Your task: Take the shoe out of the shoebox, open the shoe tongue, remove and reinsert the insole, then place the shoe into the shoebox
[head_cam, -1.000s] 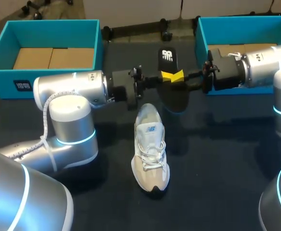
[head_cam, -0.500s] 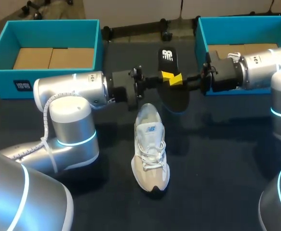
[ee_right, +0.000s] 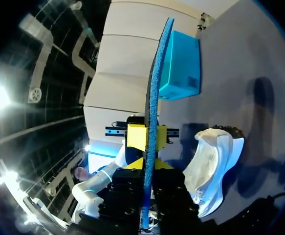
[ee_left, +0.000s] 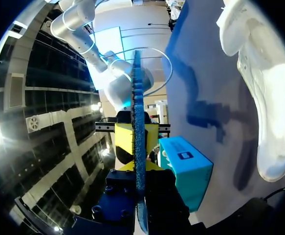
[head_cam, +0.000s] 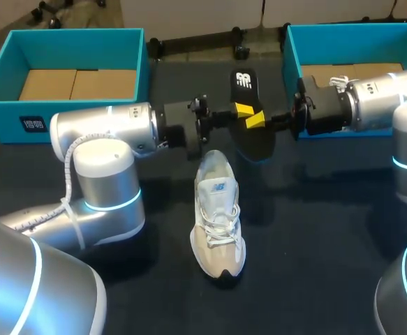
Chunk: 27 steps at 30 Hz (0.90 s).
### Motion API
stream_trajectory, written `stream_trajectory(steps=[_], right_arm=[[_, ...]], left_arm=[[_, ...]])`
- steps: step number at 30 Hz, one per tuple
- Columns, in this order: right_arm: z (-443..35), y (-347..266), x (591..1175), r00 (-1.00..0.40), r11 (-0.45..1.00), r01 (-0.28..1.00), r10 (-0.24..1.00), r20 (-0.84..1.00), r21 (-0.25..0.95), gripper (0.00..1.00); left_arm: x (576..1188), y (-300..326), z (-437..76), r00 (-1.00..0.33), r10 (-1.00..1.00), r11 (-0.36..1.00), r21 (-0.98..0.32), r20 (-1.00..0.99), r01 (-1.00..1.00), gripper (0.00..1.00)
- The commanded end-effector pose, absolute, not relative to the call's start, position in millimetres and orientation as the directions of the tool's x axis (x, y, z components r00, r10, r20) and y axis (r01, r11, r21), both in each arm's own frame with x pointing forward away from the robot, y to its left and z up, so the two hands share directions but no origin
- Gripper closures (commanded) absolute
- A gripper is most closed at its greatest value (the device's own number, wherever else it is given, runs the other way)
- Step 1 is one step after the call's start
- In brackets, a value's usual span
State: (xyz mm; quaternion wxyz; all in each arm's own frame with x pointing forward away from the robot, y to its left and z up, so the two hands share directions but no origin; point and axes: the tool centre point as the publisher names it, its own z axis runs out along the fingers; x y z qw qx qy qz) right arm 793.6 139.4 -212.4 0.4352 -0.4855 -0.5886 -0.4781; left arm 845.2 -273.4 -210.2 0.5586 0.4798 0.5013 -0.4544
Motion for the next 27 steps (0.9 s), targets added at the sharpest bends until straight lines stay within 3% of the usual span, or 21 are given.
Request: stream_trajectory(steps=[1, 6, 8, 9, 20, 27], right_arm=[[-214.7, 139.7, 795.2, -0.146, 0.075, 0.988, 0.155, 0.977, 0.136, 1.0], [-215.7, 139.5, 797.3, -0.143, 0.078, 0.988, 0.154, 0.978, 0.133, 1.0], [-215.7, 139.5, 797.4, -0.143, 0.078, 0.988, 0.154, 0.978, 0.132, 1.0], [-216.6, 138.9, 798.6, -0.143, 0.081, 0.988, 0.154, 0.978, 0.131, 1.0], [-221.7, 127.4, 803.3, -0.14, 0.053, 0.99, 0.172, 0.975, 0.132, 1.0], [-224.7, 121.7, 808.6, -0.147, 0.038, 0.989, 0.188, 0.971, 0.142, 1.0]], left_arm=[[846.0, -275.6, -210.8, 0.085, -0.022, 0.126, 0.081, -0.996, 0.989, 1.0], [845.9, -276.1, -211.7, 0.088, -0.008, 0.116, 0.086, -0.996, 0.99, 1.0], [845.9, -276.1, -211.7, 0.089, -0.007, 0.117, 0.088, -0.996, 0.989, 0.95], [846.4, -275.2, -212.0, 0.087, -0.005, 0.12, 0.086, -0.996, 0.989, 0.0], [849.5, -250.4, -207.4, 0.075, 0.039, 0.107, 0.079, -0.996, 0.991, 0.0], [851.0, -228.9, -204.7, -0.023, 0.066, 0.099, -0.016, -0.998, 0.995, 0.0]])
